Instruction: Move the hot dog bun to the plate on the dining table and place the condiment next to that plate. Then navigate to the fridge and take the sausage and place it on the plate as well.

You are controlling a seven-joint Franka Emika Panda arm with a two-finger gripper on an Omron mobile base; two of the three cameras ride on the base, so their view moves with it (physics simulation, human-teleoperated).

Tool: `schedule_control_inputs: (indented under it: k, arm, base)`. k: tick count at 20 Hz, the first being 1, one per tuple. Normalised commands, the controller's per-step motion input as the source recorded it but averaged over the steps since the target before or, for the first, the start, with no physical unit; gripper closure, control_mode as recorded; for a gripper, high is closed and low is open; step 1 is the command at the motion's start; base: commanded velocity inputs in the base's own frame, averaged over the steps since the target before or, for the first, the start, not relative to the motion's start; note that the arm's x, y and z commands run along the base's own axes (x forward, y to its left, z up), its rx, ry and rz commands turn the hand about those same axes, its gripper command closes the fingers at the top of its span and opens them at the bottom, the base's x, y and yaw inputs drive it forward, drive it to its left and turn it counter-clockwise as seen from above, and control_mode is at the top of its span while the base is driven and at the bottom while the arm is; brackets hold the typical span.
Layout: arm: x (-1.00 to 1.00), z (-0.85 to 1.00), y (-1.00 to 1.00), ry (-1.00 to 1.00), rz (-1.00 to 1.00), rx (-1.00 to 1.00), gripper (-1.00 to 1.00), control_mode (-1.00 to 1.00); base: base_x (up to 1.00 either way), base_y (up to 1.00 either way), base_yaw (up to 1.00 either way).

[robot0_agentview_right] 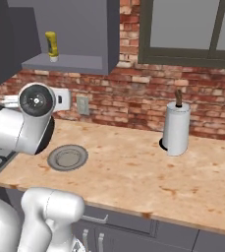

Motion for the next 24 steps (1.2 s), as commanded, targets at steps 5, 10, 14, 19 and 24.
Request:
schedule_control_inputs:
  k: [5,10,14,19,24]
  arm:
    - [0.18,0.95,0.44,-0.16,0.07,0.01,-1.0,-1.0]
    - [0.02,0.34,0.26,-0.05,-0.01,0.0,-1.0,-1.0]
    - [0.02,0.0,0.0,0.0,0.0,0.0,-1.0,-1.0]
    - [0.07,0.0,0.06,0.0,-0.08,0.0,-1.0,-1.0]
    - [0.28,0.0,0.15,0.06,-0.13,0.0,-1.0,-1.0]
  base:
    - [0.0,0.0,0.0]
    - [0.0,0.0,0.0]
    - [0.0,0.0,0.0]
    - [0.0,0.0,0.0]
    - [0.0,0.0,0.0]
